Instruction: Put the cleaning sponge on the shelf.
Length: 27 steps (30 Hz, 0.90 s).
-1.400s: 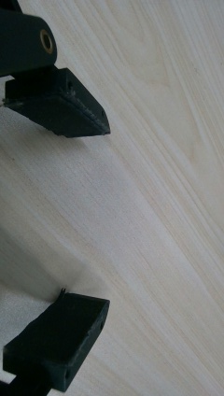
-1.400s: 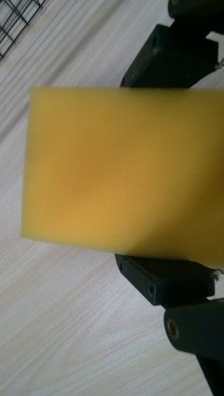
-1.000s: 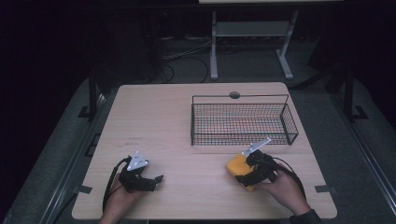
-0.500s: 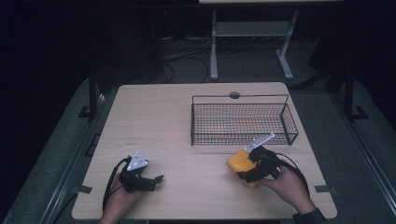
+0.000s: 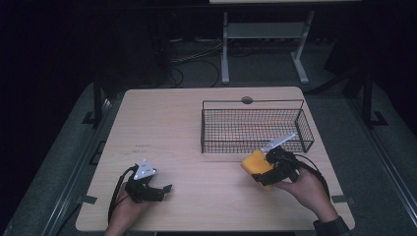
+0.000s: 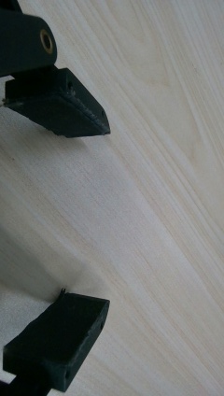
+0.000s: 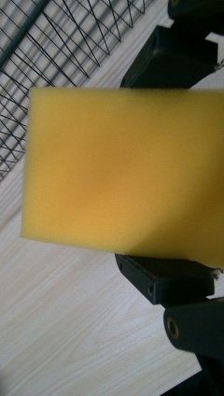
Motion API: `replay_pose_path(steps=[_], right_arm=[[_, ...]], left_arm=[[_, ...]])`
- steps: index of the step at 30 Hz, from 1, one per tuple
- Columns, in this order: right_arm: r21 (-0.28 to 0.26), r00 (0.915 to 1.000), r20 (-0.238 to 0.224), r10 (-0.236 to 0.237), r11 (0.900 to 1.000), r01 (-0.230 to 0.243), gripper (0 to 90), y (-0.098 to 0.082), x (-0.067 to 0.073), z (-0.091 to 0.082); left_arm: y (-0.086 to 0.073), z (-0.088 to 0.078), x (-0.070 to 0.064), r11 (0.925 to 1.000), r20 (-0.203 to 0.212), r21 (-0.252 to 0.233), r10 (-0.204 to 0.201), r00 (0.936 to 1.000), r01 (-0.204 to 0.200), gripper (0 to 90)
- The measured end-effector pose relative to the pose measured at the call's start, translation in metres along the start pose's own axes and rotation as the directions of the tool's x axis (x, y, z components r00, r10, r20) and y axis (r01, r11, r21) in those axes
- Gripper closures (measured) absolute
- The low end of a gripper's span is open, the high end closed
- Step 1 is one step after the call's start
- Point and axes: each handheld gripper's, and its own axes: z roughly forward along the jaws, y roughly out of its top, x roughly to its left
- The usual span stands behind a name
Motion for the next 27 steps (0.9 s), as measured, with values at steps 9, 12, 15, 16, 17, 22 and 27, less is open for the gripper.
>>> replay_pose_path(steps=[9,12,15,16,17,22,27], right_arm=[[-0.026,0.9998,0.013,0.016,1.000,-0.015,21.9,0.005,-0.007,-0.009],[-0.032,0.9997,0.017,0.020,0.999,-0.020,21.9,0.005,-0.010,-0.011],[-0.037,0.9992,0.024,0.031,0.999,-0.030,21.9,0.005,-0.013,-0.014],[-0.041,0.9991,0.026,0.035,0.999,-0.034,21.9,0.005,-0.014,-0.016],[-0.043,0.9988,0.029,0.040,0.998,-0.039,21.9,0.005,-0.016,-0.016],[-0.058,0.9971,0.044,0.063,0.996,-0.060,21.9,0.004,-0.024,-0.022],[-0.068,0.9949,0.055,0.085,0.994,-0.081,21.9,0.004,-0.033,-0.026]], left_arm=[[0.000,0.000,0.000,1.0000,0.000,0.000,0.001,1.0000,-0.001,13.1],[0.000,0.000,0.000,1.0000,0.000,0.000,0.002,1.0000,-0.002,13.1],[0.000,0.000,0.000,1.0000,0.000,0.002,0.003,1.0000,-0.003,13.1],[0.000,0.000,0.000,1.0000,0.000,0.002,0.003,1.0000,-0.003,13.1],[0.000,0.000,0.000,1.0000,0.000,0.002,0.004,1.0000,-0.004,13.1],[0.000,0.000,0.000,1.0000,-0.001,0.003,0.006,1.0000,-0.006,13.1],[0.000,0.000,0.000,1.0000,0.000,0.002,0.006,1.0000,-0.006,13.1]])
